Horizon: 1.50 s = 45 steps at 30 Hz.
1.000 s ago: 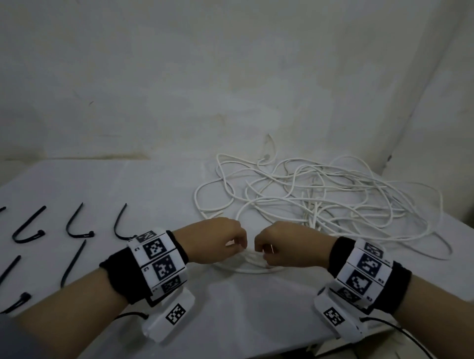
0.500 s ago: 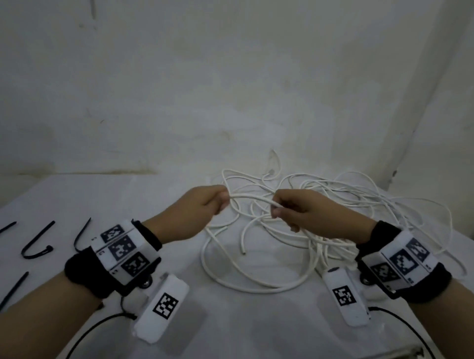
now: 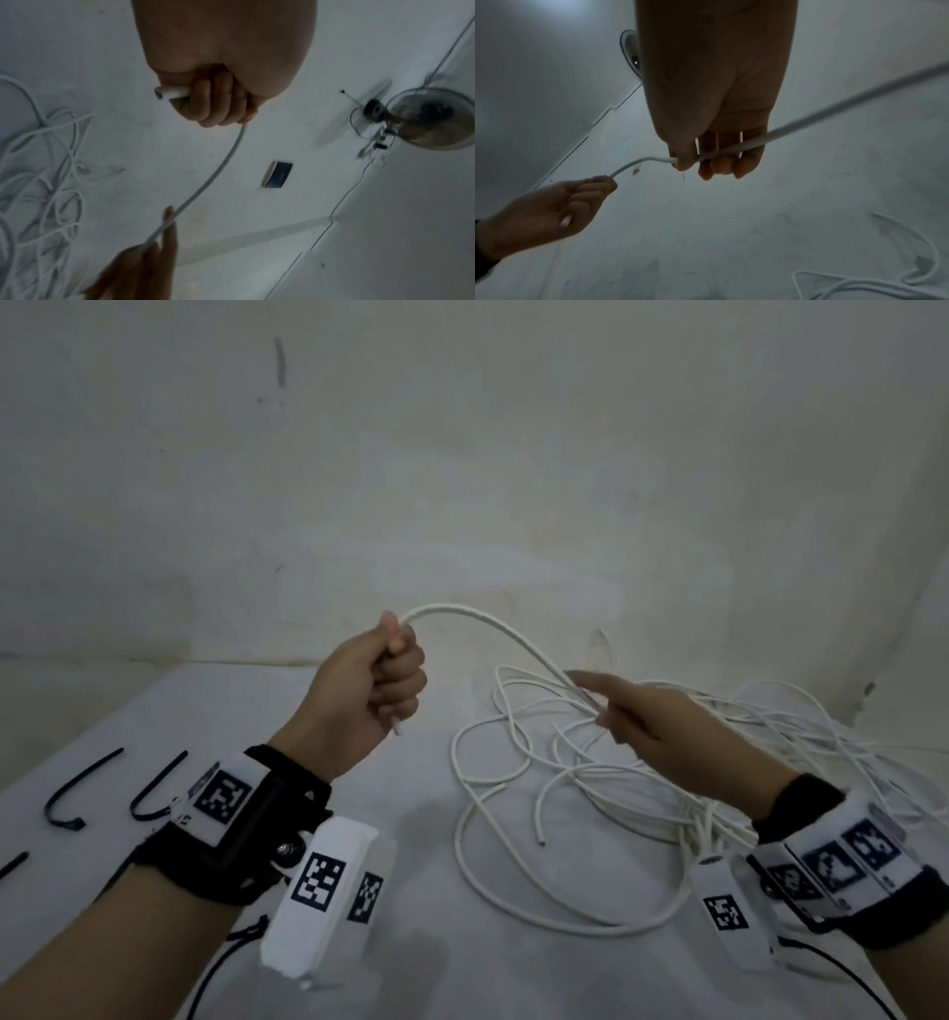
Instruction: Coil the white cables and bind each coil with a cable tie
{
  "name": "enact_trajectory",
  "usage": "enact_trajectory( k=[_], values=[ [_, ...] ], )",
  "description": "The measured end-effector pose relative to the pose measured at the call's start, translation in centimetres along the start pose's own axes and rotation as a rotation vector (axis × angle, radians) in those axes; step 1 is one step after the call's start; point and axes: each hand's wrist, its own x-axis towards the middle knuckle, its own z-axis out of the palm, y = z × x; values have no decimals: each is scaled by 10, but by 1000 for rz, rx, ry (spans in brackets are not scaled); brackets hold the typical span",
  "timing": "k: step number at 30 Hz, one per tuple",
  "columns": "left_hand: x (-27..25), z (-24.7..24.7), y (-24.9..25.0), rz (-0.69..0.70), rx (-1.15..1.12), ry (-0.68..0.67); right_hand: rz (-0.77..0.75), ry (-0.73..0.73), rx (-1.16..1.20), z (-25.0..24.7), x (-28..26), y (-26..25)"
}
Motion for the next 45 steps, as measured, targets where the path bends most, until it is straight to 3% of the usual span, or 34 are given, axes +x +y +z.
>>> enact_trajectory(
  k=[2,8,15,19,23,26,32,40,45],
  values=[
    [2,-3,5,42,-116,56,-63,-2,-42,6,-5,3],
    [7,-6,5,86,-290,106,-226,9,-661,18,-12,16],
    [12,15,-22,121,-215,124,-520,-85,-685,29,-11,-50],
    [4,22,-40,95,-109,71,-579,-86,-601,24,-5,-83],
    [-9,28,-52,58,8,-14,-557,-40,-345,14,10,-95],
    [-15,28,-56,72,124,-72,-443,4,-150,8,20,-90],
    [-21,27,-54,63,44,-186,-244,209,-14,11,38,-70],
    [-19,29,-57,-23,-145,-79,-122,309,31,27,52,-61],
    [-17,33,-59,32,-56,30,-94,308,64,31,59,-59]
  ],
)
